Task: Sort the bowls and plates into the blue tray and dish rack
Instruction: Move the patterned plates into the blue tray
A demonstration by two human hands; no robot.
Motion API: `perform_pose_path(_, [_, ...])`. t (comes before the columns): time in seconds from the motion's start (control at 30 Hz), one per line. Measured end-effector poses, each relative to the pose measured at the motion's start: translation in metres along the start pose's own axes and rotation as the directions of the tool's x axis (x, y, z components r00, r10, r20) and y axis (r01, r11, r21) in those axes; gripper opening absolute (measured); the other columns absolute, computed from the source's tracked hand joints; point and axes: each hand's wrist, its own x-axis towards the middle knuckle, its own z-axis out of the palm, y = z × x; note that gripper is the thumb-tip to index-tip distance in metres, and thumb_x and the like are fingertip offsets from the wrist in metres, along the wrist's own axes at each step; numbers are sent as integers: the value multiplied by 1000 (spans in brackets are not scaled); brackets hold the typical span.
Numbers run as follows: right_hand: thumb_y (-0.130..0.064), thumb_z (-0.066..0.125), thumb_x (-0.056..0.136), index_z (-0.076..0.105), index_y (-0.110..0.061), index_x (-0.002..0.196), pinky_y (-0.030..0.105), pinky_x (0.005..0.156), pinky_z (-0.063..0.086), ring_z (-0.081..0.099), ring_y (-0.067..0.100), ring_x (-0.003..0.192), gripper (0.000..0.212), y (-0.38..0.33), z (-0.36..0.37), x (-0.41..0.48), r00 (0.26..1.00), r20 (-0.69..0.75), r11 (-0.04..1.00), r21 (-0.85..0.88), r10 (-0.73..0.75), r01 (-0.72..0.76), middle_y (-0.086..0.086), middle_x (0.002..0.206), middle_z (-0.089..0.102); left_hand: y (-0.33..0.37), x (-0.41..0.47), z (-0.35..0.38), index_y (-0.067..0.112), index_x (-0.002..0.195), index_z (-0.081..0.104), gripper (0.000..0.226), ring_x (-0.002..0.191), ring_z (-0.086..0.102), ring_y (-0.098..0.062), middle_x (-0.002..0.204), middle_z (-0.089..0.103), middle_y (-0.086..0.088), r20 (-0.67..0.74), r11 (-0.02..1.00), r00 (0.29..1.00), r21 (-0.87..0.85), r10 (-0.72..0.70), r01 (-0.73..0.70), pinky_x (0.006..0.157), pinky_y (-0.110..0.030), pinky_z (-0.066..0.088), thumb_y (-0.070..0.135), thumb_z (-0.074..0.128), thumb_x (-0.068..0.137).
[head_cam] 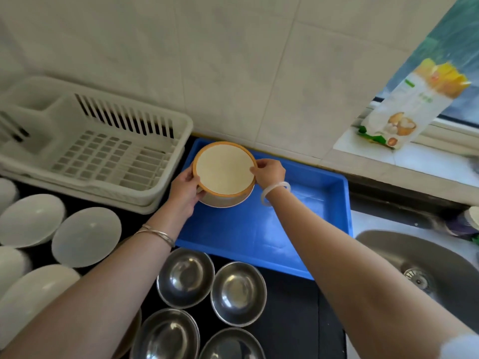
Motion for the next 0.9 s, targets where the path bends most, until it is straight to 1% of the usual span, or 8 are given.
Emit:
perform_pose_path(0.1, [-2, 56, 82, 72, -5, 87, 42, 83, 57, 66, 34, 93, 17, 1, 8, 4, 1000, -4, 999, -38, -3, 3, 17, 95, 72, -4, 9, 0, 14, 138, 43, 42, 107, 47, -17, 139, 47, -6, -49, 1000, 999, 6, -4, 4, 91, -35, 45, 3, 36, 98])
perform_pose_path(0.17, [-2, 55, 82, 73, -4, 87, 43, 84, 56, 65, 34, 94, 18, 3, 13, 5, 1000, -10, 999, -50, -7, 6, 18, 95, 72, -6, 14, -1, 12, 138, 43, 42, 106, 47, -17, 139, 48, -7, -78, 1000, 997, 19, -5, 7, 89, -33, 46, 2, 36, 98])
perform_pose_path(0.4, [-1, 51, 83, 73, -5, 91, 44, 83, 57, 65, 35, 93, 23, 10, 21, 6, 1000, -17, 998, -57, -5, 4, 17, 95, 72, -11, 24, -3, 11, 137, 44, 42, 121, 48, -25, 139, 48, -9, -89, 997, 996, 80, -8, 15, 93, -36, 47, 1, 35, 97])
perform_pose_path(0.6, [-1, 50, 85, 71, -7, 96, 45, 84, 56, 65, 34, 92, 25, 12, 22, 5, 1000, -11, 998, -56, -28, 27, 16, 97, 71, -16, 29, -7, 12, 136, 46, 41, 121, 49, -24, 138, 50, -8, -93, 995, 996, 102, 5, 5, 98, -39, 46, 1, 37, 97])
perform_pose_path(0.7, [-4, 46, 87, 71, -10, 96, 40, 77, 55, 62, 29, 80, 27, 12, 23, 3, 999, 12, 995, -91, -51, 52, 16, 94, 71, -17, 30, -6, 13, 132, 50, 39, 111, 50, -19, 133, 53, -7, -123, 991, 992, 130, 42, -26, 98, -40, 47, 1, 39, 96])
perform_pose_path(0.8, [-10, 42, 91, 68, -10, 97, 31, 60, 49, 58, 28, 76, 27, 12, 21, -1, 996, 53, 991, -104, -74, 79, 13, 88, 68, -20, 27, -6, 13, 129, 53, 37, 108, 51, -17, 130, 55, -7, -130, 985, 988, 159, 84, -62, 99, -42, 46, 2, 39, 96])
perform_pose_path(0.83, [-11, 41, 92, 67, -9, 98, 29, 58, 47, 57, 28, 77, 27, 12, 20, -3, 994, 65, 990, -111, -84, 91, 13, 87, 66, -21, 25, -6, 12, 128, 53, 37, 108, 51, -17, 130, 56, -7, -127, 984, 987, 164, 95, -74, 100, -41, 46, 2, 40, 96])
perform_pose_path(0.9, [-14, 40, 94, 64, -9, 108, 34, 66, 50, 61, 31, 87, 28, 15, 16, -8, 993, 71, 989, -109, -94, 101, 14, 97, 67, -23, 18, -8, 12, 129, 52, 37, 108, 52, -15, 130, 56, -6, -114, 981, 987, 169, 113, -93, 98, -36, 47, 3, 42, 95])
